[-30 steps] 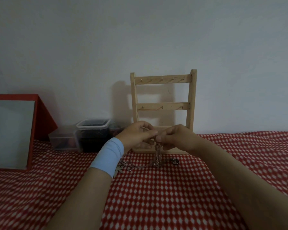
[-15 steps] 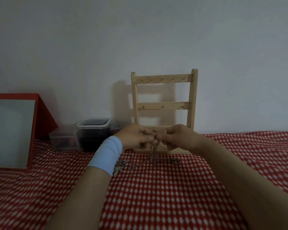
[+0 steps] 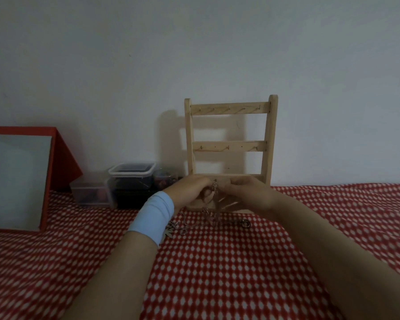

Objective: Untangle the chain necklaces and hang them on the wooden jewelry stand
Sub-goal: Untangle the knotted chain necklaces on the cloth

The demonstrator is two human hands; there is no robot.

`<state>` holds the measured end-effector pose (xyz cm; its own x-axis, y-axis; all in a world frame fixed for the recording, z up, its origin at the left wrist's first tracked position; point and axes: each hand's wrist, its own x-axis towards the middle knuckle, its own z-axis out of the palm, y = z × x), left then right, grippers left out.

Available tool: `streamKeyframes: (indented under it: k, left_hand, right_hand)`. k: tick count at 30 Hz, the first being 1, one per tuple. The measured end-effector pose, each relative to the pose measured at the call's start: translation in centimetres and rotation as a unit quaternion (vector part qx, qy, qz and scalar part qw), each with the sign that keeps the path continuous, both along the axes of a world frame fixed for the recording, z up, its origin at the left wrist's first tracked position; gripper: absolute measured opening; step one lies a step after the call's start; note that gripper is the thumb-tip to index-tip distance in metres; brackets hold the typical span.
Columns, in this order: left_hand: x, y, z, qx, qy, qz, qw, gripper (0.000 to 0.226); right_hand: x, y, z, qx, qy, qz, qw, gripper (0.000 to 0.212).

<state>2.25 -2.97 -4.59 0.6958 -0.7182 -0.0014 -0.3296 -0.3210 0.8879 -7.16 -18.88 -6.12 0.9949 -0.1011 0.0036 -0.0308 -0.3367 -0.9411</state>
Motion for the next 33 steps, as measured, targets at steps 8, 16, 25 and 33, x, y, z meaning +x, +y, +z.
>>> streamKeyframes:
  k: [8,16,25,33]
  left_hand:
    - [0.9,1.0,-0.9,-0.084,0.125,0.003,0.989,0.016]
    - [1.2,0.6,-1.3,-0.130,0.144,0.011,0.981,0.021]
    - [0.6,1.2,0.1,-0.110,0.132,0.038,0.984,0.023]
    - [0.6,1.5,0.0,-0.032,0.083,-0.005,0.996,0.019]
  right_hand:
    - [-0.2,0.5,-0.4,-0.060,0.022,0.032,0.997,0.016]
    - [-0.7,0.4,-0.2,-0.057,0.063,0.015,0.996,0.030]
    - [-1.2,1.3,0.9,0.099,0.005,0.028,0.995,0.019]
    - [-0.3,0.7,0.1,0.054,-0.051,-0.059,0.996,0.021]
